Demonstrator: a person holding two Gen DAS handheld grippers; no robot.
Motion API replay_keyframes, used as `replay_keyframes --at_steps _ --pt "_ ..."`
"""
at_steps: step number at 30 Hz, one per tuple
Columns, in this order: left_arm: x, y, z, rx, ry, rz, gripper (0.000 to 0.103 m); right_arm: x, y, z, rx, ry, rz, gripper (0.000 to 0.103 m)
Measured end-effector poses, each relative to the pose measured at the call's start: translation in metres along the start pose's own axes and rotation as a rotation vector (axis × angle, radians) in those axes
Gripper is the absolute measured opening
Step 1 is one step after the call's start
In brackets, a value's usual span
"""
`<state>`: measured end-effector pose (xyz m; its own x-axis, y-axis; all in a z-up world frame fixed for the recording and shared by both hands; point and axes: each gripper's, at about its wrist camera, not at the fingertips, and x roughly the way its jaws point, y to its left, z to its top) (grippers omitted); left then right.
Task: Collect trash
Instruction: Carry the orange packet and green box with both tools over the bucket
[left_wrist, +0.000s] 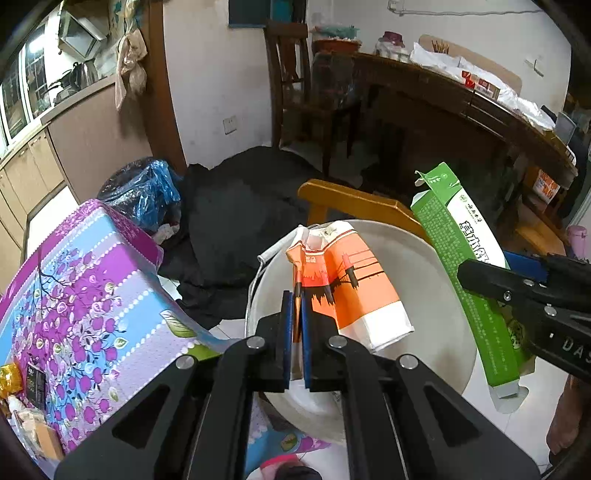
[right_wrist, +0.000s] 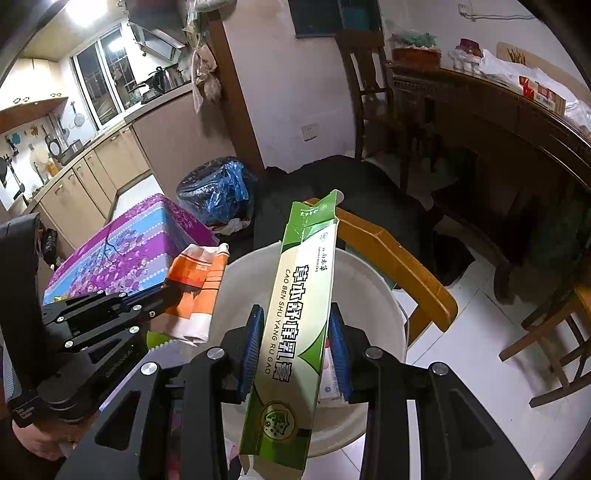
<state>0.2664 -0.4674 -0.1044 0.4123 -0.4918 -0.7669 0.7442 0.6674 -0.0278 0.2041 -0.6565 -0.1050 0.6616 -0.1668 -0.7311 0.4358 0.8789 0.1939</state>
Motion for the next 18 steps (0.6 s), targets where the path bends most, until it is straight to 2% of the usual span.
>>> replay_keyframes --at_steps 18 --pt "0.011 -0.005 0.002 0.005 0.018 0.011 0.003 0.012 -0.003 -0.003 0.008 0.002 -0.004 0.036"
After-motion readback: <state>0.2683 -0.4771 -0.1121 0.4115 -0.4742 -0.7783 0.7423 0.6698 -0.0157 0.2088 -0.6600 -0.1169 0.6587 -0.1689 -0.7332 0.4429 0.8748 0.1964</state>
